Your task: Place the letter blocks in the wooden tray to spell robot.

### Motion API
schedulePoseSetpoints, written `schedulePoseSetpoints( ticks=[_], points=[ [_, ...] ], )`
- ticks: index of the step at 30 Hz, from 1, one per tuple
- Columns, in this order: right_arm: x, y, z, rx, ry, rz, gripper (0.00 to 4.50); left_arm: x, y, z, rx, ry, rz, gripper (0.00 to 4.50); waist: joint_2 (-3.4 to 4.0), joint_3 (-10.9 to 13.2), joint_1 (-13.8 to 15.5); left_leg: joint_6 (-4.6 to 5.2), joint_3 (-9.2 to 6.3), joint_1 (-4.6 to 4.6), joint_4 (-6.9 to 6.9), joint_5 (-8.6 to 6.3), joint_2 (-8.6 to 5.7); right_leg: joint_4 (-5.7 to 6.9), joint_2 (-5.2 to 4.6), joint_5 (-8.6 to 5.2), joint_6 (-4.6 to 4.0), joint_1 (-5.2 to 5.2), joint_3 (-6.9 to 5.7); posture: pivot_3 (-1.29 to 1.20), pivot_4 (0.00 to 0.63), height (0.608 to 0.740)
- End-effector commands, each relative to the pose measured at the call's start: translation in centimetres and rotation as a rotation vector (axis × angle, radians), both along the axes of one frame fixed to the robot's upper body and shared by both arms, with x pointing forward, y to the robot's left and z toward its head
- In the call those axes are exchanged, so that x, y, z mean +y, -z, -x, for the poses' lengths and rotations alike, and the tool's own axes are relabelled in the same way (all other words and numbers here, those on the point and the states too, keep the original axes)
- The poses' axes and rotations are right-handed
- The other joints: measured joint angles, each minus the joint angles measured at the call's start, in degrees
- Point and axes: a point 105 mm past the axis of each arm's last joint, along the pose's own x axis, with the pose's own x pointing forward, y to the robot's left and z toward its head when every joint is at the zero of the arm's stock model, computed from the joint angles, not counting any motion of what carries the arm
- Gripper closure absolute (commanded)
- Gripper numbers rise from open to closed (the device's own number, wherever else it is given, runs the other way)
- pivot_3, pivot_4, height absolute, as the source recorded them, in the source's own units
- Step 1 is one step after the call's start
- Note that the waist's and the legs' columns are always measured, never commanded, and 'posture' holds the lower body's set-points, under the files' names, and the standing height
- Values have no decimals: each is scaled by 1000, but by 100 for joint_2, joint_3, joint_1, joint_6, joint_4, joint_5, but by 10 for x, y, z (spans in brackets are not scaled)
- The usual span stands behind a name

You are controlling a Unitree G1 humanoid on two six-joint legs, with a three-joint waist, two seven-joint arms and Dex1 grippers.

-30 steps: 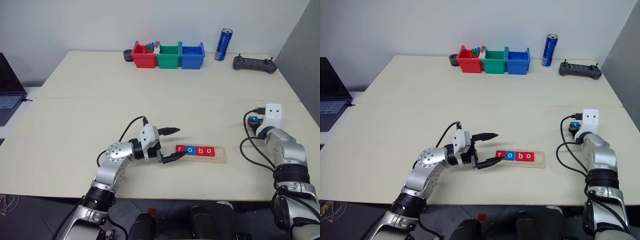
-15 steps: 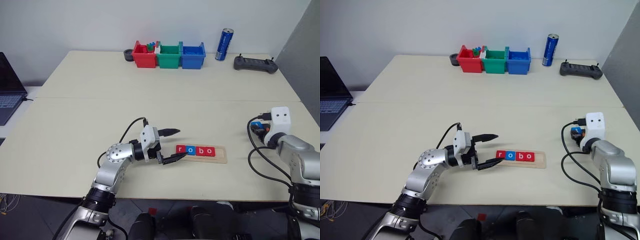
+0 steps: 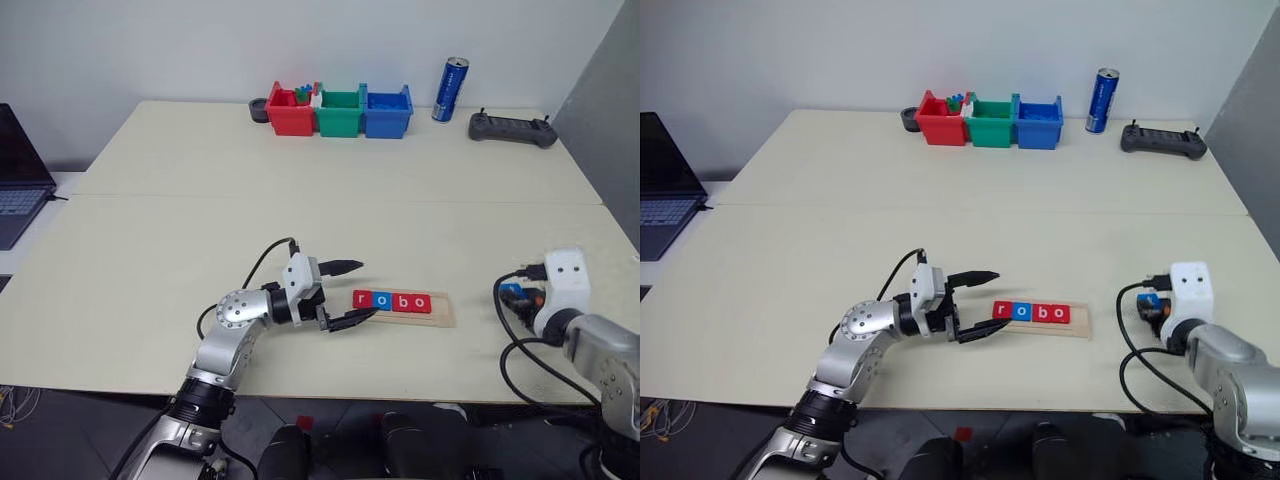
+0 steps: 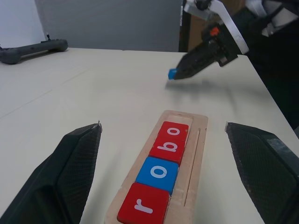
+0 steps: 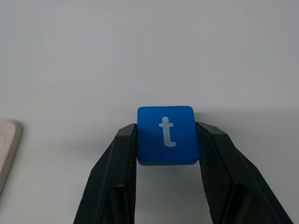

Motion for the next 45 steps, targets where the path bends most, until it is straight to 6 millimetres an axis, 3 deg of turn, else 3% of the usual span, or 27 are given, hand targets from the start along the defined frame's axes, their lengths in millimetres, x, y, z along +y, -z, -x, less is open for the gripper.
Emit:
schedulePoseSetpoints(
  ticks=[1, 6, 15, 18, 24, 31, 33, 35, 39, 41, 45],
  points=[
    [-4, -8, 0, -42, 22, 31, 3052, -3, -11, 1, -41, 22, 23, 0, 0, 0, -12, 0, 2, 0, 0, 0, 0, 0, 0, 0, 0, 0, 2, 0, 150, 740],
    [-8, -2, 1, -24, 40, 25, 3052, -2, -11, 0, -42, 18, 19, 0, 0, 0, -14, 0, 1, 1, 0, 0, 2, -2, 2, -1, 1, 0, 1, 0, 150, 740],
    [14, 4, 9, 20, 15, -48, 3052, -1, -10, 1, -39, 15, 18, 0, 0, 0, -14, 0, 0, 1, -1, 0, 3, -4, 3, 0, 1, 0, 0, 0, 150, 740],
    [15, 11, 12, 48, 23, -46, 1999, -2, -12, 0, -40, 11, 22, 0, 0, 0, -11, 0, -2, 0, -1, 0, 3, -6, 3, 0, 1, 0, -1, 0, 150, 740],
    [8, -3, 5, -13, 53, -34, 12, -1, -11, 0, -39, 11, 18, 0, 0, 0, -11, 0, -1, 0, -1, 0, 3, -7, 3, 0, 1, 1, 0, 0, 150, 740],
    [-3, -45, -25, -158, 50, 1, 12, -1, -12, -1, -39, 16, 12, 0, 0, 0, -22, 0, 1, 1, -1, 0, 3, -8, 3, 0, 0, 1, 0, 0, 150, 740],
    [2, -56, -34, -179, -41, 5, 12, -1, -12, -2, -40, 18, 10, 0, 0, 0, -19, 0, 1, 0, -1, 0, 2, -9, 3, 0, 0, 0, 0, 0, 150, 740],
    [15, -61, -37, -167, -275, 56, 12, -2, -12, -2, -41, 24, 7, 0, 0, 0, -19, 0, -1, -3, -1, 0, 2, -12, 3, 0, 0, 1, -2, 0, 150, 740],
    [35, -67, -18, -162, -775, 102, 12, -3, -14, -3, -44, 42, 3, 0, -1, 1, 3, 4, -1, -9, -6, -2, -1, -31, -1, 0, 1, 3, -7, 0, 150, 740],
    [33, -65, -10, -163, -931, 127, 12, -4, -14, -4, -45, 49, 1, 0, -2, 1, 4, 15, -1, -10, -6, -9, 5, -56, 2, 3, 5, 12, -11, 0, 150, 740],
    [14, -43, -10, -106, -1077, 234, 12, -6, -14, -4, -48, 55, 3, 0, -5, 3, -9, 15, 11, -7, -1, -9, 2, -68, -6, 9, 14, 19, -3, 0, 150, 740]
  ],
)
